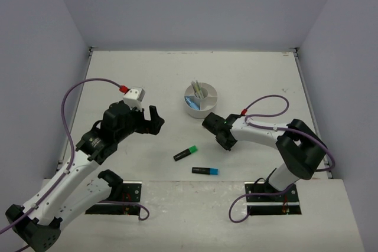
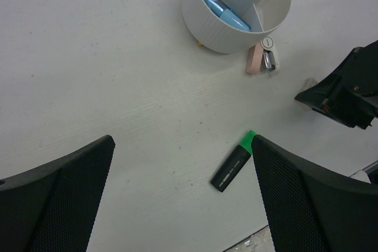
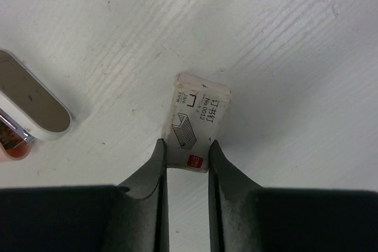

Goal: Sort the stationery into containers
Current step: Pick up the stationery from the center of the board.

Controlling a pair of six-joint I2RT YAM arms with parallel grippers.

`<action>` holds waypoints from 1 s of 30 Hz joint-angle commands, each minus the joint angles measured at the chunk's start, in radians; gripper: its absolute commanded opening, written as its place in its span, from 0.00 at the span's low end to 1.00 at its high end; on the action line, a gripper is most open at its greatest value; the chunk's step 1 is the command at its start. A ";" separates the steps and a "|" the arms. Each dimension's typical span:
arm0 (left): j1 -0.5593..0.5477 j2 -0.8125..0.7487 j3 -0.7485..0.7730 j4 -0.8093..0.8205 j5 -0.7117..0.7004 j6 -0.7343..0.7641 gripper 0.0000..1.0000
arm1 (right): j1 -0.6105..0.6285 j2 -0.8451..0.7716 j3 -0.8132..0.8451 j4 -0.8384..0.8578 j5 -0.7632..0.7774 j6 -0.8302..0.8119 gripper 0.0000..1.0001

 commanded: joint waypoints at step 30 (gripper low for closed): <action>-0.156 0.338 -0.084 0.916 0.461 -0.365 0.78 | 0.307 -0.645 -0.128 0.749 -0.075 -1.394 0.00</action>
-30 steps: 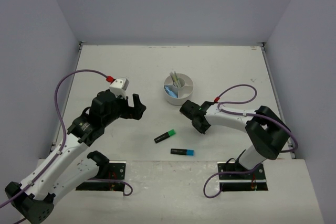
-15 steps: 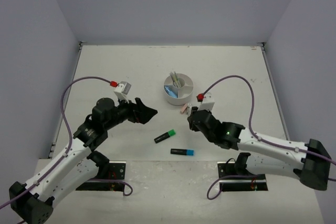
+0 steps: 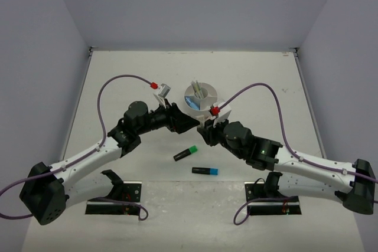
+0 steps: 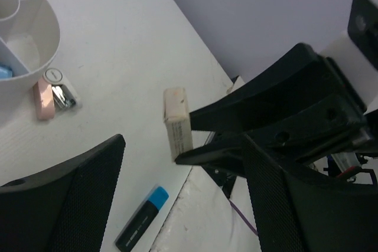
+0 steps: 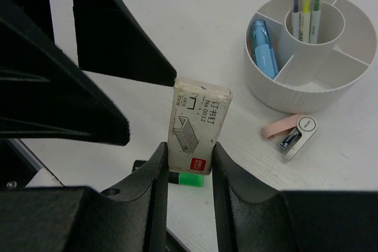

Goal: Sort the stationery into containers
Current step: Pick up the stationery from the center of the board, then place the stationery in the storage box.

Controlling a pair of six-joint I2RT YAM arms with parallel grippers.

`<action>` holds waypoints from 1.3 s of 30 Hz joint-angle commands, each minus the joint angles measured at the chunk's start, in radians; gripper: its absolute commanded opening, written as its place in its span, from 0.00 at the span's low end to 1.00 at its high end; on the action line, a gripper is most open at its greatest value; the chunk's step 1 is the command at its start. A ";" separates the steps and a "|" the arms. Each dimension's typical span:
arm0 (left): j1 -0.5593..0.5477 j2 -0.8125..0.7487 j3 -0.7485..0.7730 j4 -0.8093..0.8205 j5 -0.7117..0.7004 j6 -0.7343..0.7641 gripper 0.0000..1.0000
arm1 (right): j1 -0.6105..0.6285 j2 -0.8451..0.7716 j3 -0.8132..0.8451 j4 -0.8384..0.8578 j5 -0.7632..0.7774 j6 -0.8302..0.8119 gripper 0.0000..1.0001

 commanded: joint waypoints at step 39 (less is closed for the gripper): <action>0.385 0.943 1.060 -0.569 0.267 0.605 0.00 | -0.095 -0.268 -0.028 -0.196 0.212 0.058 0.99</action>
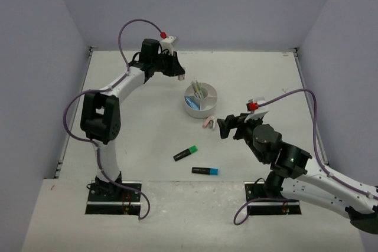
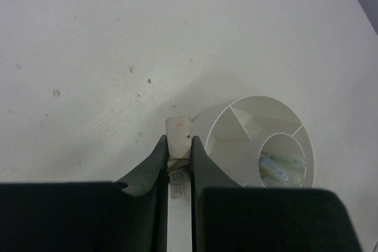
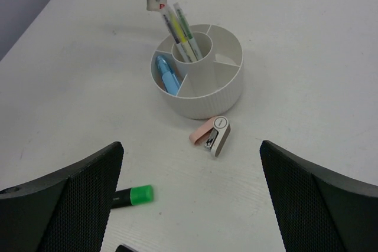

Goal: Sort the stationery into containers
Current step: Place the stationery in the storage box.

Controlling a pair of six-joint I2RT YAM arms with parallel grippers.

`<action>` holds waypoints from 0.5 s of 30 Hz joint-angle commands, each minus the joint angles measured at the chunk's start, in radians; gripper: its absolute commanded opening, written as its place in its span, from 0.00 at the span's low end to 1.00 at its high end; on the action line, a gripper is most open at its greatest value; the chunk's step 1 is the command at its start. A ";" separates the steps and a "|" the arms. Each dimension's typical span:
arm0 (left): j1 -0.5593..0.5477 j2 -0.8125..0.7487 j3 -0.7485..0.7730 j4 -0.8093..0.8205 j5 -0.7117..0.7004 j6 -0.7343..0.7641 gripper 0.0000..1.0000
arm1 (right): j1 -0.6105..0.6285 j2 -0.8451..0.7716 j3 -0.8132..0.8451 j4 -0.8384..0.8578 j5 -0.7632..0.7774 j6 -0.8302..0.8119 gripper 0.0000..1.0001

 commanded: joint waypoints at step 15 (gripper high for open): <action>-0.033 0.028 -0.056 0.062 0.211 -0.030 0.00 | -0.014 0.066 0.005 -0.015 -0.032 0.006 0.99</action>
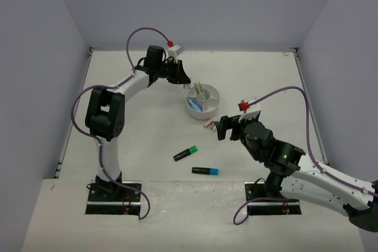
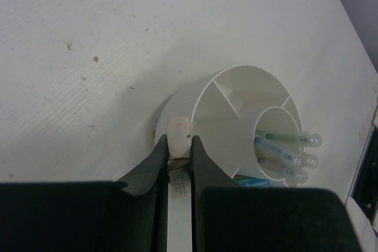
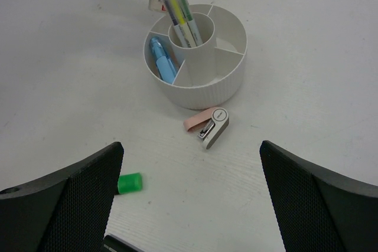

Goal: Sort the stationery into containers
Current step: Place the stationery in the storage box.

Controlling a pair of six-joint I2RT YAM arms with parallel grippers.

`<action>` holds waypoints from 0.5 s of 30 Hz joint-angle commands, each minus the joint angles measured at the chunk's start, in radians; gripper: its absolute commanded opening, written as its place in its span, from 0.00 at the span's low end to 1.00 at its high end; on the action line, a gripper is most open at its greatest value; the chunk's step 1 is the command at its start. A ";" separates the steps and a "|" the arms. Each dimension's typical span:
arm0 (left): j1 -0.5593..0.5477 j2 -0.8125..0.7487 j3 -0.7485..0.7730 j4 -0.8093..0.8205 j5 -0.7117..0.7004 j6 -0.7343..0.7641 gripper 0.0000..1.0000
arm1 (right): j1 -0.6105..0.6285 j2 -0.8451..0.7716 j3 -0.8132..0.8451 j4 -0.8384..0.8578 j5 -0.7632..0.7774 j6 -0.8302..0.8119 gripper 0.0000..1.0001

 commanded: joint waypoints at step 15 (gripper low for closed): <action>-0.069 -0.138 -0.041 0.061 -0.097 -0.033 0.00 | -0.014 0.002 0.003 0.014 -0.015 0.014 0.99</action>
